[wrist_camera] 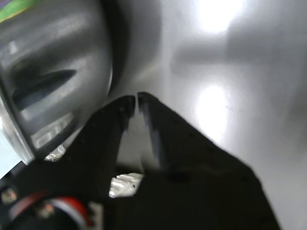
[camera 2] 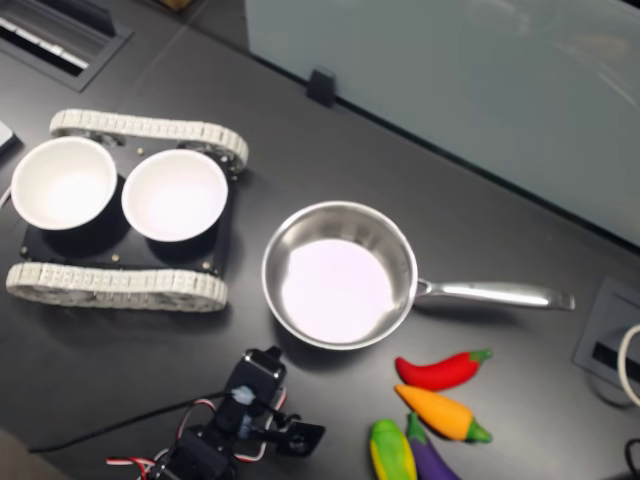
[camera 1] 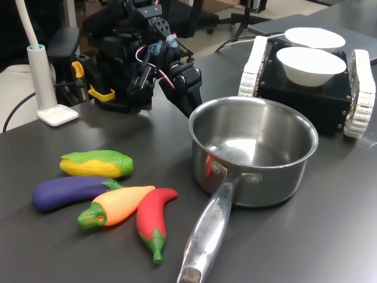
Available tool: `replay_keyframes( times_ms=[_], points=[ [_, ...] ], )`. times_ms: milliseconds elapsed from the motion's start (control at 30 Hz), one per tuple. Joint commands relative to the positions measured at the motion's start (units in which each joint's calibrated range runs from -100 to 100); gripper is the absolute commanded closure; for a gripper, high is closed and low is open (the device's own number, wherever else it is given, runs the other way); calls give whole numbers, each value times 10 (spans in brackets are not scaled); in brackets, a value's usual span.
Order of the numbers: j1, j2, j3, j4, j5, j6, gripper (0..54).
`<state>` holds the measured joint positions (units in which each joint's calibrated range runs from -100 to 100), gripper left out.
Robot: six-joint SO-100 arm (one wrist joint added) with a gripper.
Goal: Pick up the carrot and place them in the pan
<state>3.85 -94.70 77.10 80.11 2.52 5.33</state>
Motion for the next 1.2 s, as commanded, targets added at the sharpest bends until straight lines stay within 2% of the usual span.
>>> replay_keyframes(
  times_ms=[0,333,767,933,1167],
  points=[
    [4,-8,-25,0,5,-4,534],
    [2,-8,-50,21,5,-2,534],
    [62,-7,-111,56,11,-1,534],
    [80,32,-177,95,12,-1,534],
    [97,95,-254,107,13,-2,534]
  ],
)
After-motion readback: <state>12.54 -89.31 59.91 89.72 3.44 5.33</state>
